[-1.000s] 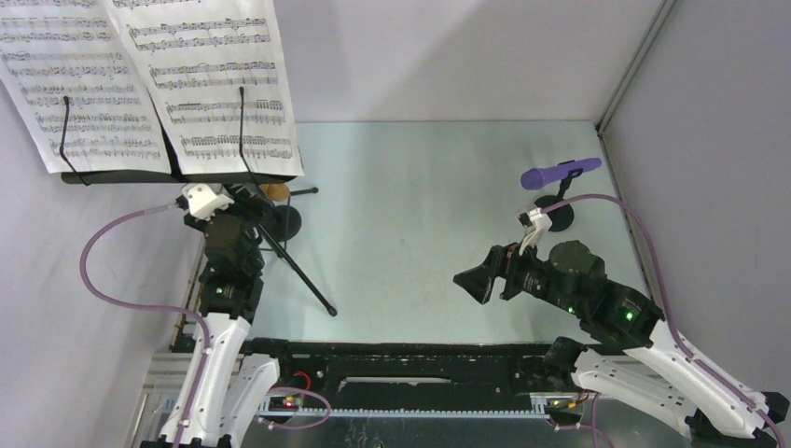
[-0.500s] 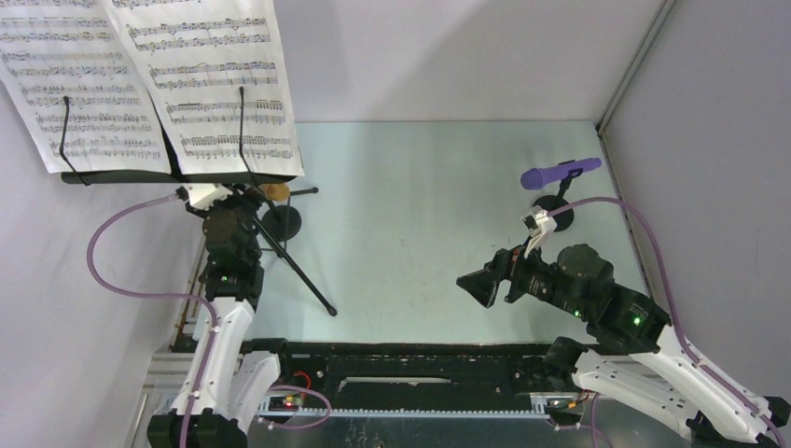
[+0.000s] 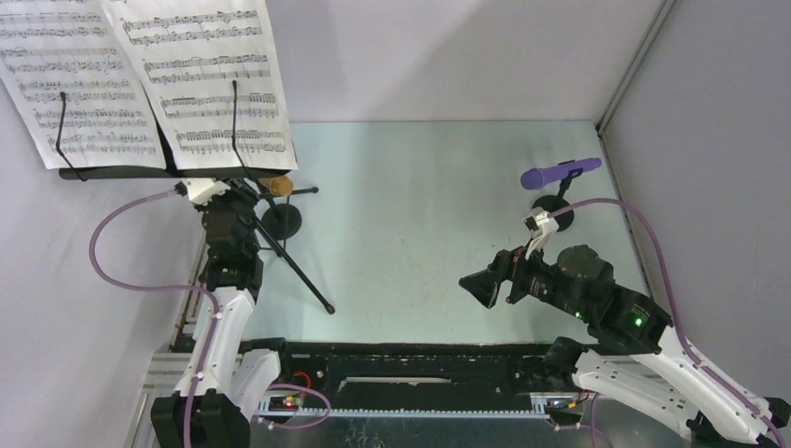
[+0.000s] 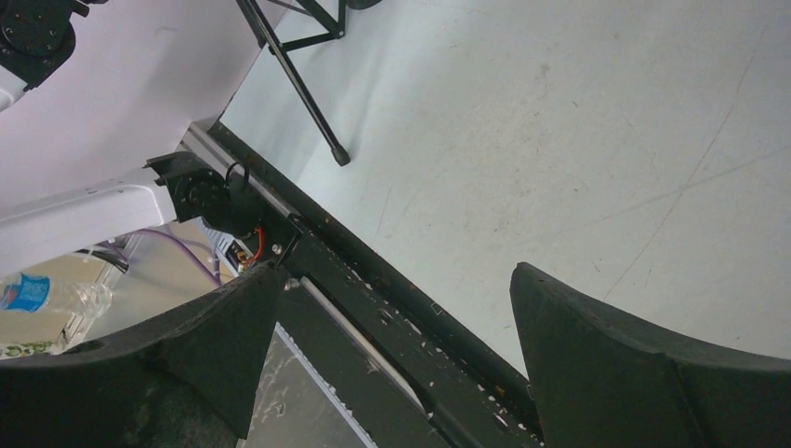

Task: Pack up the instrument practice props

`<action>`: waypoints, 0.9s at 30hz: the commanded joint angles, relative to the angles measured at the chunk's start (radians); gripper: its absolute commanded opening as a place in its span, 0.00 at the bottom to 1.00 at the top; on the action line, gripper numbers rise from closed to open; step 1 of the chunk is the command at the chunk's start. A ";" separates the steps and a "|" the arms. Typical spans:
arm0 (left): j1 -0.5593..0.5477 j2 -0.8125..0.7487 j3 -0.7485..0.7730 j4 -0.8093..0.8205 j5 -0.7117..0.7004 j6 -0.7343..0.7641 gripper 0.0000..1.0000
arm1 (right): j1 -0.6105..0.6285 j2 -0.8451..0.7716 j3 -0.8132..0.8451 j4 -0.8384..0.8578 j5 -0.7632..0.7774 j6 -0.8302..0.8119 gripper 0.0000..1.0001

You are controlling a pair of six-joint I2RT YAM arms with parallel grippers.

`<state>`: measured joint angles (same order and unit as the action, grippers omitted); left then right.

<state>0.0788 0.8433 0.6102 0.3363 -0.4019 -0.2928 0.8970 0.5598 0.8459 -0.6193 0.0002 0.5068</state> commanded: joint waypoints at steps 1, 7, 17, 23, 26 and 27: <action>0.023 0.009 0.029 -0.007 -0.008 -0.002 0.37 | 0.006 -0.017 0.002 0.002 0.033 -0.012 1.00; 0.022 -0.049 0.031 -0.014 0.015 0.026 0.07 | 0.006 -0.022 0.002 -0.011 0.051 -0.003 1.00; 0.022 -0.199 0.062 -0.193 0.081 0.079 0.00 | 0.007 -0.029 -0.015 -0.008 0.061 -0.002 1.00; 0.018 -0.277 0.061 -0.272 0.243 0.053 0.00 | 0.005 -0.025 -0.028 0.005 0.057 -0.004 1.00; 0.008 -0.325 0.062 -0.305 0.279 0.053 0.00 | 0.005 -0.026 -0.029 0.000 0.055 0.002 1.00; 0.006 -0.341 0.063 -0.315 0.289 0.055 0.00 | 0.005 -0.028 -0.032 0.001 0.055 0.002 1.00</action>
<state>0.0967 0.5827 0.6106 0.0074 -0.2253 -0.1364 0.8970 0.5369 0.8162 -0.6327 0.0444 0.5076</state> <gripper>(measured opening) 0.249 0.993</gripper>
